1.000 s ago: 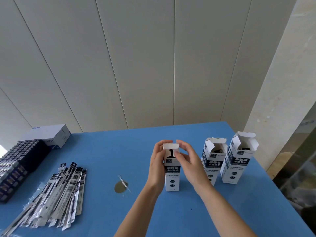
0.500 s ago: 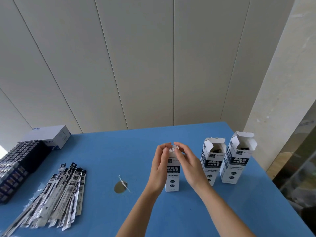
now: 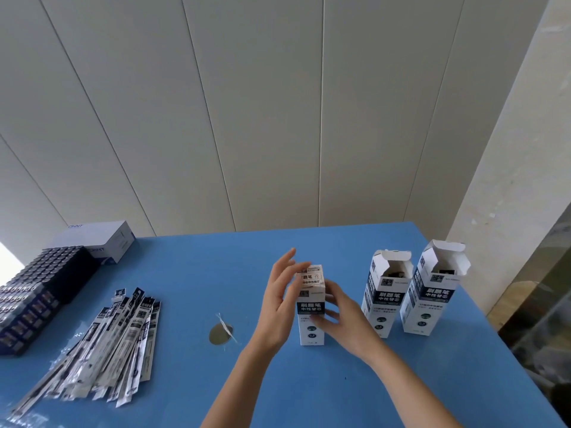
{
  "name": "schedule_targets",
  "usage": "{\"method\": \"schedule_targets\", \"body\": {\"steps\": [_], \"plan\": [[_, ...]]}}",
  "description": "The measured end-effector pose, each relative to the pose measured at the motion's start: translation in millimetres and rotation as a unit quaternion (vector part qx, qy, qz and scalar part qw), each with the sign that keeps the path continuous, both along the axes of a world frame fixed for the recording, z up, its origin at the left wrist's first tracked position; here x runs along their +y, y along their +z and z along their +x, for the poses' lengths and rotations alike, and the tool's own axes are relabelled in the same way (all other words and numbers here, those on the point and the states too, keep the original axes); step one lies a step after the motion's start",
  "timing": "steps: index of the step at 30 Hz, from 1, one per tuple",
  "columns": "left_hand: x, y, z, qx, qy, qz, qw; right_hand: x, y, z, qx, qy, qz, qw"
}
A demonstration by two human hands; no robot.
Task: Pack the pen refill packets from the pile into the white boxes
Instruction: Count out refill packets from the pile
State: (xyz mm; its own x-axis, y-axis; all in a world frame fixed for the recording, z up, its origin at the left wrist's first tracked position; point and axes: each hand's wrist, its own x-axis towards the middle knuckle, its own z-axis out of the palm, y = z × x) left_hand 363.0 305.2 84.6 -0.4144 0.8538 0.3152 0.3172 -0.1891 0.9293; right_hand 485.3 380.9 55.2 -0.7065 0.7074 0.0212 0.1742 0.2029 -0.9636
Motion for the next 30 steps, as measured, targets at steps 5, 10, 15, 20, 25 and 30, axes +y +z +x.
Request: {"method": "schedule_targets", "body": {"steps": [5, 10, 15, 20, 25, 30], "plan": [[-34.6, -24.8, -31.5, 0.163, 0.169, -0.041, 0.971, 7.6, -9.1, -11.9, -0.007, 0.003, 0.004, 1.000], [-83.2, -54.2, -57.6, 0.272, 0.231, -0.194, 0.914, 16.9, -7.4, -41.0, -0.009, 0.015, 0.016, 1.000], [-124.3, -64.0, -64.9, 0.285, 0.274, -0.253, 0.883, 22.0, -9.1, -61.4, -0.014, 0.019, 0.017, 1.000], [-157.4, -66.9, -66.0, 0.271, 0.298, -0.274, 0.873, 13.6, -25.8, -60.8, -0.031, -0.023, 0.020, 0.999], [-194.4, -66.5, -75.2, 0.231, 0.342, -0.288, 0.864, -30.9, -49.5, -48.0, 0.000, -0.191, -0.026, 0.981], [-228.6, -67.9, -104.5, 0.201, 0.383, -0.287, 0.855, -91.1, -69.7, -60.5, -0.016, -0.193, -0.065, 0.979]]}}
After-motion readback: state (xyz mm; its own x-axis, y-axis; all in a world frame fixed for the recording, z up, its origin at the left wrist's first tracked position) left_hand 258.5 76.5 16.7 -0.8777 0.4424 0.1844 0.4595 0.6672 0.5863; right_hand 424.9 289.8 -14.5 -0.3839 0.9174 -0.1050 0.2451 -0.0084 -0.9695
